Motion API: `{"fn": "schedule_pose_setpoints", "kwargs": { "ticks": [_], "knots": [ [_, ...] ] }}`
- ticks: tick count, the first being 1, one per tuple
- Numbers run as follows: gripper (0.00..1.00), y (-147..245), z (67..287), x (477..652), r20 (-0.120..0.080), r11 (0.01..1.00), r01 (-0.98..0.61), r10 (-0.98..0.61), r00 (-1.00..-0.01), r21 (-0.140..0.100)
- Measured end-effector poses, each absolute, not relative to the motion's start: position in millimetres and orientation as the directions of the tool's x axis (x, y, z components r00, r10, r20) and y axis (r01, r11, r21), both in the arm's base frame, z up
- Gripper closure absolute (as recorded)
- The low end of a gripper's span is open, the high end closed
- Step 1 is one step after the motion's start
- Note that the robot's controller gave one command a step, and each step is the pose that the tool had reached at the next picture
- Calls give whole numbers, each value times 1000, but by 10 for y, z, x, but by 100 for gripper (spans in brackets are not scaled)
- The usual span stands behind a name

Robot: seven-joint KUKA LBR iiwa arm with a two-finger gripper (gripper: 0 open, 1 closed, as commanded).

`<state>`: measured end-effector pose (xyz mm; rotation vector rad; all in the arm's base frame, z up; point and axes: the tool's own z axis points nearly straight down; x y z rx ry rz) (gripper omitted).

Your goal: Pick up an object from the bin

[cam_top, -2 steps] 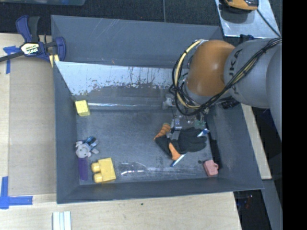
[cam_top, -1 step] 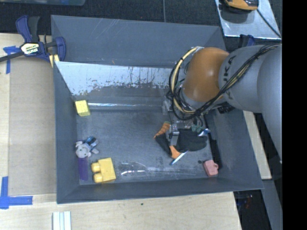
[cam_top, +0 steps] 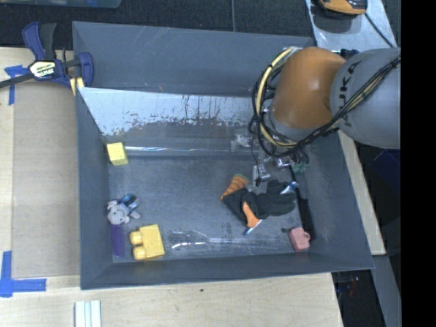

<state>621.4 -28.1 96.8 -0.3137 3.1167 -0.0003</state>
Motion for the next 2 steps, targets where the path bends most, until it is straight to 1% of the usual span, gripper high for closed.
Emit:
{"fn": "schedule_pose_setpoints", "kwargs": {
  "ticks": [1, 2],
  "knots": [
    [0, -351, 813, 6253, -10, 1000, -11, -11, -1000, 1],
    [100, -468, 720, 6214, -22, 984, -181, -181, -983, -3]
  ]
}}
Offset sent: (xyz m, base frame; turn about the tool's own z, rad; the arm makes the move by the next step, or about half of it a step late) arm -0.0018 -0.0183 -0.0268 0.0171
